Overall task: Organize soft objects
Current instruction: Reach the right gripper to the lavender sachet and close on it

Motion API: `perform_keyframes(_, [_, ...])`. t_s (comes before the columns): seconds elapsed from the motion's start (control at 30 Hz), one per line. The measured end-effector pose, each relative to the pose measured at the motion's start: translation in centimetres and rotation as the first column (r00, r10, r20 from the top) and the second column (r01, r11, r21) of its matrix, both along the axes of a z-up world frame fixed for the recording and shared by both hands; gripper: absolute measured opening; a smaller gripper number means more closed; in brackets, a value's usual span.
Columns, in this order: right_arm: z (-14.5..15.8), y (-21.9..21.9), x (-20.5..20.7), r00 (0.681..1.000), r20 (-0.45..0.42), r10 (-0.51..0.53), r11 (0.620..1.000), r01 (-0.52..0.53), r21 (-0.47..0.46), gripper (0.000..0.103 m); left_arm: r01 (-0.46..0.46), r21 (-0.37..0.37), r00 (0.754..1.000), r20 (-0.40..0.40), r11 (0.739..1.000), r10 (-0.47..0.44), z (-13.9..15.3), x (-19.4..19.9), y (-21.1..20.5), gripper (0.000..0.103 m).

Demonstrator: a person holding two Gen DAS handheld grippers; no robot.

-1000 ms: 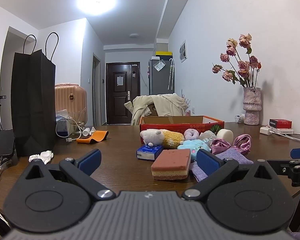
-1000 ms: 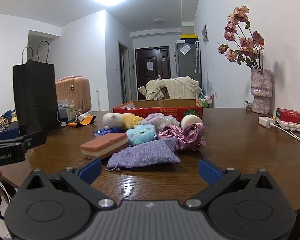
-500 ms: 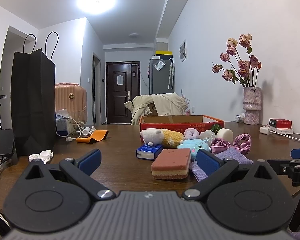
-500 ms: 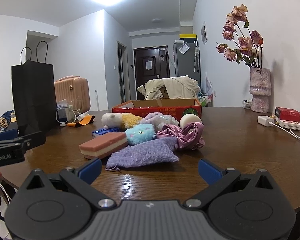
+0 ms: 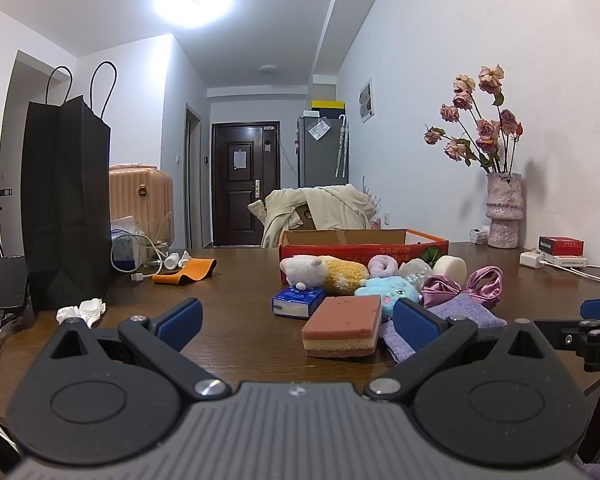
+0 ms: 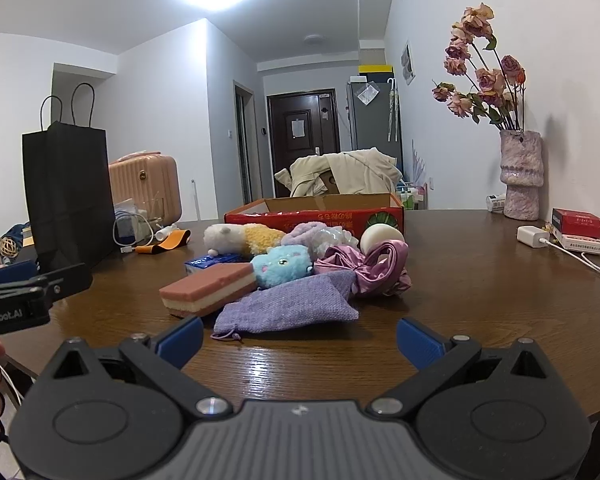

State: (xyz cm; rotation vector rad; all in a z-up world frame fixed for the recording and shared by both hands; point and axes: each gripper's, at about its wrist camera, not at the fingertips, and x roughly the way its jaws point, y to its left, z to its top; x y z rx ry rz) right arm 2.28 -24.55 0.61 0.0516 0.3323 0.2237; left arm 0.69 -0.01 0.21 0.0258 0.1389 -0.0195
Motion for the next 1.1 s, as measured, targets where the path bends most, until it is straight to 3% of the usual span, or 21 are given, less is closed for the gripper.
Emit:
perform_keyframes(0.2, [0.1, -0.8, 2.5, 0.999, -0.038, -0.025, 0.999, 0.027, 0.035, 0.103, 0.034, -0.028, 0.999, -0.007, 0.999, -0.034, 0.6, 2.2, 0.5, 0.103])
perform_keyframes(0.37, [0.1, -0.7, 6.2, 0.996, -0.081, 0.048, 0.998, -0.046, 0.034, 0.103, 0.086, -0.112, 0.994, -0.063, 0.99, -0.094, 1.2, 5.2, 0.3, 0.103])
perform_keyframes(0.47, [0.4, -0.2, 7.8, 0.998, -0.051, 0.032, 0.999, -0.033, -0.021, 0.103, 0.151, -0.147, 0.981, -0.096, 0.978, -0.166, 1.0, 6.4, -0.4, 0.103])
perform_keyframes(0.57, [0.7, -0.3, 10.2, 0.996, -0.084, 0.027, 1.0, -0.028, -0.011, 0.103, 0.199, -0.155, 0.968, -0.125, 0.968, -0.219, 0.7, 7.0, -1.4, 0.102])
perform_keyframes(0.67, [0.5, -0.7, 12.6, 0.993, -0.112, 0.048, 0.998, -0.044, 0.036, 0.099, 0.268, -0.15, 0.941, -0.171, 0.952, -0.292, 0.2, 7.9, -2.7, 0.089])
perform_keyframes(0.77, [-0.2, -0.7, 14.4, 0.985, -0.156, 0.074, 0.997, -0.067, 0.049, 0.081, 0.294, -0.138, 0.922, -0.221, 0.946, -0.318, -0.5, 9.0, -3.9, 0.078])
perform_keyframes(0.83, [-1.1, -0.8, 15.1, 0.972, -0.22, 0.088, 0.996, -0.079, 0.05, 0.045, 0.295, -0.137, 0.912, -0.253, 0.946, -0.322, -0.9, 9.7, -4.6, 0.076])
perform_keyframes(0.87, [-1.4, -1.2, 15.0, 0.965, -0.239, 0.107, 0.993, -0.092, 0.072, 0.039, 0.299, -0.137, 0.908, -0.264, 0.944, -0.326, -1.0, 10.0, -4.9, 0.077])
perform_keyframes(0.97, [-1.6, -3.3, 13.6, 0.961, -0.253, 0.115, 0.989, -0.085, 0.124, 0.034, 0.338, -0.149, 0.886, -0.284, 0.929, -0.368, -1.4, 10.6, -5.8, 0.077])
perform_keyframes(1.1, [-2.3, -6.6, 12.3, 0.946, -0.3, 0.124, 0.964, -0.043, 0.261, 0.032, 0.369, -0.187, 0.846, -0.339, 0.91, -0.412, -2.0, 12.4, -7.6, 0.077])
